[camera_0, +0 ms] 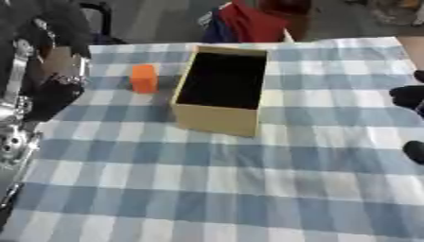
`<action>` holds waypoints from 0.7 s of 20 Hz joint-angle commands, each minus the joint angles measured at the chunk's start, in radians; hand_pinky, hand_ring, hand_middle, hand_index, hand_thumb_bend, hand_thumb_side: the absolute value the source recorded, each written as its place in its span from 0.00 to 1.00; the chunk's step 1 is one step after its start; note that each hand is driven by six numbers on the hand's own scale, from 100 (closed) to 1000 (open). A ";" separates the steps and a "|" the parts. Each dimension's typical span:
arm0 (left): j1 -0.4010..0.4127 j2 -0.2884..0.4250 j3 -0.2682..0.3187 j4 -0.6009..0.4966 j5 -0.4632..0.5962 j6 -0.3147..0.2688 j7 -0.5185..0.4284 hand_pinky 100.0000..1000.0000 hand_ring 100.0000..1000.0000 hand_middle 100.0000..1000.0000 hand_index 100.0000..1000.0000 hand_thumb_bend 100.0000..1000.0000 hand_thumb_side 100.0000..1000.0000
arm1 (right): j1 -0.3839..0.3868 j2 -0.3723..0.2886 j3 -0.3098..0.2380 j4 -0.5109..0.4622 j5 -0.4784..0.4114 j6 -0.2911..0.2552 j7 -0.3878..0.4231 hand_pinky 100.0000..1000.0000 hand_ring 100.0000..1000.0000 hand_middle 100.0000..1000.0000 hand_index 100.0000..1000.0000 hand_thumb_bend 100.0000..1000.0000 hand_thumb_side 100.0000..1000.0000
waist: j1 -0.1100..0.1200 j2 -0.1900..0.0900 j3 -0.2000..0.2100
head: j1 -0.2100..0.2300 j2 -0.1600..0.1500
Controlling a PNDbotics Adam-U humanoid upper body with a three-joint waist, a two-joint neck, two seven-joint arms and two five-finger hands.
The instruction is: Pick up objects on the table and place them in the box.
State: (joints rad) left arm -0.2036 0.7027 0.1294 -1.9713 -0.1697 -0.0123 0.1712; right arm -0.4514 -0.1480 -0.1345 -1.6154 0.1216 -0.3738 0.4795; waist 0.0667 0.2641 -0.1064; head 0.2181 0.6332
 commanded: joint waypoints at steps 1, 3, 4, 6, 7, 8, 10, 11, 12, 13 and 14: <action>-0.021 0.149 0.008 0.051 -0.016 0.045 -0.057 0.81 0.70 0.68 0.85 0.00 0.32 | -0.008 -0.012 0.003 -0.020 0.005 -0.001 0.001 0.86 0.85 0.74 1.00 0.62 0.50 | 0.002 -0.020 -0.005 | 0.001 -0.004; -0.047 0.220 -0.004 0.125 -0.012 0.054 -0.123 0.81 0.72 0.71 0.86 0.00 0.30 | -0.007 -0.013 0.006 -0.019 0.004 -0.001 0.004 0.86 0.85 0.74 1.00 0.62 0.50 | 0.004 -0.023 -0.011 | 0.002 -0.004; -0.065 0.254 -0.012 0.165 -0.017 0.053 -0.161 0.81 0.73 0.72 0.86 0.00 0.28 | -0.008 -0.013 0.008 -0.017 0.004 -0.001 0.006 0.86 0.85 0.74 1.00 0.62 0.50 | 0.005 -0.023 -0.014 | 0.003 -0.003; -0.107 0.302 -0.027 0.242 -0.034 0.038 -0.240 0.81 0.74 0.73 0.86 0.00 0.27 | -0.009 -0.013 0.010 -0.015 0.003 -0.003 0.009 0.86 0.85 0.74 1.00 0.62 0.50 | 0.006 -0.025 -0.016 | 0.005 -0.001; -0.125 0.318 -0.033 0.274 -0.044 0.031 -0.269 0.81 0.77 0.75 0.86 0.00 0.23 | -0.009 -0.012 0.012 -0.014 0.003 -0.003 0.011 0.86 0.85 0.74 1.00 0.62 0.50 | 0.006 -0.026 -0.018 | 0.007 -0.001; -0.156 0.337 -0.046 0.321 -0.061 0.027 -0.305 0.81 0.77 0.75 0.86 0.00 0.22 | -0.010 -0.012 0.014 -0.013 0.002 -0.004 0.013 0.86 0.85 0.74 1.00 0.62 0.50 | 0.007 -0.027 -0.022 | 0.010 -0.001; -0.212 0.362 -0.073 0.405 -0.107 0.010 -0.376 0.82 0.79 0.77 0.87 0.00 0.15 | -0.012 -0.011 0.018 -0.011 0.002 -0.006 0.017 0.86 0.85 0.74 1.00 0.63 0.50 | 0.008 -0.027 -0.028 | 0.013 -0.002; -0.238 0.369 -0.086 0.441 -0.137 0.000 -0.413 0.82 0.81 0.79 0.88 0.03 0.15 | -0.012 -0.011 0.019 -0.010 0.002 -0.007 0.018 0.86 0.85 0.74 1.00 0.63 0.49 | 0.008 -0.027 -0.031 | 0.015 -0.001; -0.265 0.373 -0.098 0.478 -0.171 -0.011 -0.455 0.82 0.81 0.79 0.88 0.05 0.15 | -0.013 -0.011 0.020 -0.008 0.001 -0.008 0.020 0.86 0.85 0.74 1.00 0.62 0.50 | 0.009 -0.028 -0.034 | 0.018 0.000; -0.289 0.371 -0.105 0.507 -0.199 -0.024 -0.487 0.82 0.81 0.79 0.88 0.05 0.15 | -0.013 -0.011 0.021 -0.007 0.000 -0.008 0.021 0.86 0.85 0.74 1.00 0.62 0.50 | 0.009 -0.028 -0.035 | 0.019 0.001; -0.304 0.369 -0.107 0.526 -0.218 -0.036 -0.507 0.82 0.81 0.79 0.88 0.05 0.15 | -0.013 -0.011 0.021 -0.006 -0.001 -0.008 0.021 0.86 0.85 0.74 1.00 0.62 0.50 | 0.009 -0.028 -0.035 | 0.019 0.001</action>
State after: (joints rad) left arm -0.4907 1.0203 0.0208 -1.4719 -0.3573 -0.0349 -0.3000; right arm -0.4488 -0.1481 -0.1161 -1.6139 0.1216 -0.3794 0.4968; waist 0.0768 0.2564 -0.1430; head 0.2331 0.6330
